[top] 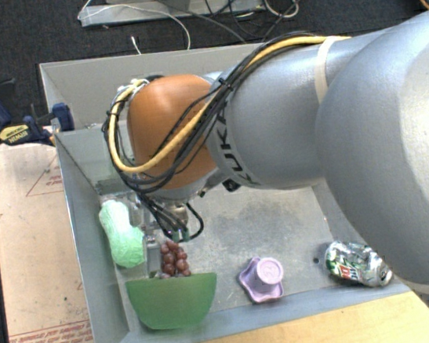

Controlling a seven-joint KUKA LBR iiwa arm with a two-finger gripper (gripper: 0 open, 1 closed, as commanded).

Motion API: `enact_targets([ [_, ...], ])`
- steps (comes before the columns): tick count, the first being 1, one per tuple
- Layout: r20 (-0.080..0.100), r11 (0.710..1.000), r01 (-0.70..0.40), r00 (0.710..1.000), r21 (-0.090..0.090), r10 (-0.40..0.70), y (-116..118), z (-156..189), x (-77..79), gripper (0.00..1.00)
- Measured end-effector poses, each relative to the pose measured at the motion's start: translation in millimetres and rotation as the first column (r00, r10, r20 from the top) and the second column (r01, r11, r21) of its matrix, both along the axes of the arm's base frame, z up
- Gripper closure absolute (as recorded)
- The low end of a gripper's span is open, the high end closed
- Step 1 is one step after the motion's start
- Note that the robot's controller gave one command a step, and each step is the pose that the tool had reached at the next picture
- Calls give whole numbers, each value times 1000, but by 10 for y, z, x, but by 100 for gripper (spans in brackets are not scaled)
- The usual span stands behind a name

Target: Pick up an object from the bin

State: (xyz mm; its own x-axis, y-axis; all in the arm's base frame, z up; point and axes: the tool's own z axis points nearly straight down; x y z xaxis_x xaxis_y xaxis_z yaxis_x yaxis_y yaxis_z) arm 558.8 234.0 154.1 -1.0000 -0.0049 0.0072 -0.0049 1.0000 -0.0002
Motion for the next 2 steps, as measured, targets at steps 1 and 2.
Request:
enact_targets([
  [1,7,1000,5,1000,1,-5,-14,49,22,0],
  [2,14,999,-33,999,5,33,-589,-769,-635,0],
])
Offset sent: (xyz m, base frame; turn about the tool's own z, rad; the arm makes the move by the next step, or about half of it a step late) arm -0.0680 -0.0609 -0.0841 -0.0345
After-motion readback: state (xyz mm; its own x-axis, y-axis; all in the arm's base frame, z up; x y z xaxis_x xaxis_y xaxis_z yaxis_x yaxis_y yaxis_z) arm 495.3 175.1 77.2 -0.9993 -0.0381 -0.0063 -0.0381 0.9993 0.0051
